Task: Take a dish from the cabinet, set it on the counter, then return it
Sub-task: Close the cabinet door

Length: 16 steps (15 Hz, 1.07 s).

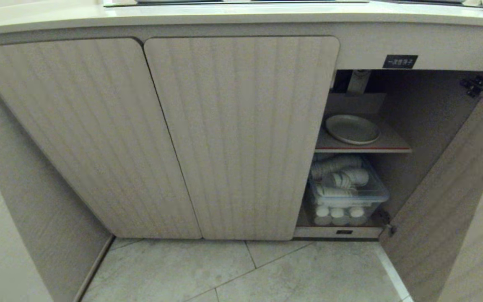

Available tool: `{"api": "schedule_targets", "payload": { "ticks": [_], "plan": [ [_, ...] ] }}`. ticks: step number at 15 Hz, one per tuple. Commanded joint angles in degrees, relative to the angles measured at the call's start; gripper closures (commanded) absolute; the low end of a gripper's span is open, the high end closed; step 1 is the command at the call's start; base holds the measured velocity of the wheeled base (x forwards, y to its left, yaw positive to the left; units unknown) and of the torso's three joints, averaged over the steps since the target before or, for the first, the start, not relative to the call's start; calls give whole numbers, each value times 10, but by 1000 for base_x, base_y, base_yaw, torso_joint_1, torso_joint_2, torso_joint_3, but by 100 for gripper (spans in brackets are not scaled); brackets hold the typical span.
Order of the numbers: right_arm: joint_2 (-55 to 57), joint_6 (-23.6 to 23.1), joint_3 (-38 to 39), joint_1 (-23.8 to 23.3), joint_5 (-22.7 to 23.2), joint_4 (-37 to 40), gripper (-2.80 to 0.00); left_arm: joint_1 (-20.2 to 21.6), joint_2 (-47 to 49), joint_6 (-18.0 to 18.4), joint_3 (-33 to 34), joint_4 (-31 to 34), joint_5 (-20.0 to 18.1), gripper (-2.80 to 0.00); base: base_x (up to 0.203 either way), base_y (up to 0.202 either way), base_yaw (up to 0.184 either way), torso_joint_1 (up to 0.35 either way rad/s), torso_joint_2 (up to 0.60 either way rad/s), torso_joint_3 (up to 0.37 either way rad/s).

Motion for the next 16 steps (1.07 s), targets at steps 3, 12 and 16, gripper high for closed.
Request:
{"api": "schedule_targets", "payload": {
  "ticks": [3,12,16],
  "plan": [
    [1,0,0,0,0,0,0,0,0,-1,0,0,0,0,0,-195,1,5,4,1],
    [1,0,0,0,0,0,0,0,0,-1,0,0,0,0,0,-181,0,3,2,3],
    [1,0,0,0,0,0,0,0,0,-1,0,0,0,0,0,0,0,0,0,0]
  ]
}}
